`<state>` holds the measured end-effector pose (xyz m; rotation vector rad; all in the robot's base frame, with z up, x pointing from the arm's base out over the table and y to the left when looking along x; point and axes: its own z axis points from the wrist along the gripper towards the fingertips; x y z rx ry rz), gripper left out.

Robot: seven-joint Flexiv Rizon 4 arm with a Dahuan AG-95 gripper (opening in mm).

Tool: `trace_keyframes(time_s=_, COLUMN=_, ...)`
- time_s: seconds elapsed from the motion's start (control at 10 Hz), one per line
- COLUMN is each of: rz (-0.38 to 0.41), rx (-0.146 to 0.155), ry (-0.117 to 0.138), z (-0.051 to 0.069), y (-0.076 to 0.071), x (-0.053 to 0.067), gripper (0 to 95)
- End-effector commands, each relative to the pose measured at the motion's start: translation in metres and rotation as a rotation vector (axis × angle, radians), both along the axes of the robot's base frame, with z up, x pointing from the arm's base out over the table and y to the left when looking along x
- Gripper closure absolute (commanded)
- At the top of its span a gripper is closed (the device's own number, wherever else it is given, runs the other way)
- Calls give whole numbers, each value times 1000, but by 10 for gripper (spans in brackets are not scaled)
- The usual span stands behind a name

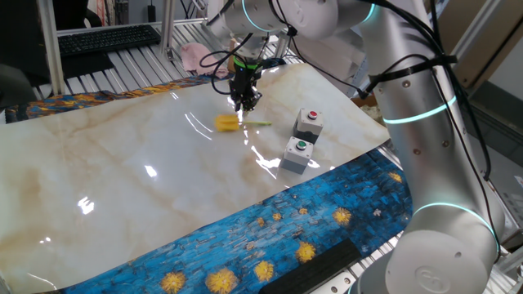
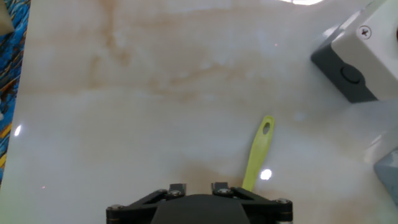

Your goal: Scrub the table with a brush

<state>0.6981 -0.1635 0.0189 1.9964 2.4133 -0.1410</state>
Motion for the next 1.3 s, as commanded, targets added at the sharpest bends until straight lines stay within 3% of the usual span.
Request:
trace_keyframes(time_s=0.1, rz=7, rx=4, ry=5, z=-1, y=0, x=1, gripper=950)
trace_keyframes(time_s=1.3, rz=89, rx=23, ry=-4, z=-1, y=0, x=1, gripper=950)
